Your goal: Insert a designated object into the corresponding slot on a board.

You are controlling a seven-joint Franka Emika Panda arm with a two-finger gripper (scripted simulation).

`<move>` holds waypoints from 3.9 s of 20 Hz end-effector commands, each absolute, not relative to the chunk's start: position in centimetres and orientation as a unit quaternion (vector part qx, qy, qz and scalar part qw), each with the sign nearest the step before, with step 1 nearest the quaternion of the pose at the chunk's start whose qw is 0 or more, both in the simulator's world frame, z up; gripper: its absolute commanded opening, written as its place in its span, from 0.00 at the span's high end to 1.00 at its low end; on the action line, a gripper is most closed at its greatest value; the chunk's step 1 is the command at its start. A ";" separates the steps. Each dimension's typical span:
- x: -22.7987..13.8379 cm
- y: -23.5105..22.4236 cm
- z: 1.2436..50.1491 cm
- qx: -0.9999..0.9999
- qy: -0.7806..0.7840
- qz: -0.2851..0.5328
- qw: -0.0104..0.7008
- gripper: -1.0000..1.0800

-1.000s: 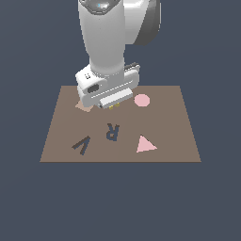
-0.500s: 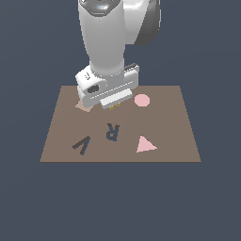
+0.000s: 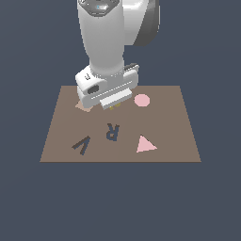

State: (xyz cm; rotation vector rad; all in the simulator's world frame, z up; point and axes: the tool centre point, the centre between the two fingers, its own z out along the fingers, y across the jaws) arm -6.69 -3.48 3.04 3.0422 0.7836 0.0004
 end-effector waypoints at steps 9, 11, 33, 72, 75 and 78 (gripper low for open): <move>-6.3 -4.4 3.1 0.946 0.323 0.000 0.000 1.00; -6.1 -4.7 3.1 0.938 0.346 0.000 0.000 1.00; -1.9 -7.6 3.5 0.730 0.683 0.001 0.001 1.00; 5.3 -3.2 4.0 0.120 0.993 0.000 0.001 1.00; 5.4 -2.9 4.0 0.100 0.995 0.000 0.000 1.00; 5.4 -2.7 4.0 0.087 0.996 0.000 0.000 1.00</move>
